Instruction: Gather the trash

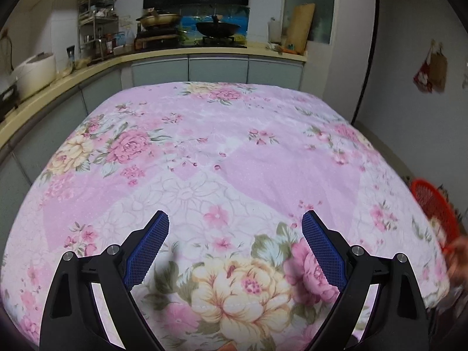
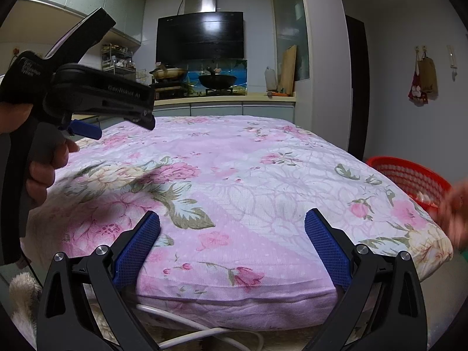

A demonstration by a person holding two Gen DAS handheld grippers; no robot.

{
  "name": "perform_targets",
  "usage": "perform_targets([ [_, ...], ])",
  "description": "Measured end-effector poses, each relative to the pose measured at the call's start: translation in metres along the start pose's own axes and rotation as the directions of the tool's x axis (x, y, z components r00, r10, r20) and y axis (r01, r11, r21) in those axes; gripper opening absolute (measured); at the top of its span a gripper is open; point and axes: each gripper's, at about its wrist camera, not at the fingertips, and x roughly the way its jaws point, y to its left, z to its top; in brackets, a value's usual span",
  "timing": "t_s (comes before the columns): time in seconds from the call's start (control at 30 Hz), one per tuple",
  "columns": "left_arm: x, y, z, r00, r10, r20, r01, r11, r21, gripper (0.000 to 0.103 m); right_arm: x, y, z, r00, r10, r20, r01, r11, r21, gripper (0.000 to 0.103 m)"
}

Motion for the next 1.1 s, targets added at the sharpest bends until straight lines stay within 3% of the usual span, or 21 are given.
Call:
perform_targets([
  [0.2, 0.014, -0.012, -0.01, 0.997, -0.017, -0.072, 0.021, 0.999, 0.043, 0.089, 0.003, -0.001, 0.001, 1.0, -0.001, -0.002, 0.001, 1.0, 0.002, 0.096],
  [0.5, 0.028, -0.021, -0.015, 0.994, 0.002, -0.112, 0.009, 0.995, 0.097, 0.089, 0.003, -0.002, 0.001, 1.0, 0.0, -0.002, 0.0, 1.0, 0.002, 0.096],
  [1.1, 0.037, -0.006, -0.012, 0.992, -0.013, -0.124, 0.018, 0.999, 0.033, 0.089, 0.004, -0.003, 0.001, 1.0, -0.001, 0.002, 0.001, 1.0, 0.0, 0.096],
])
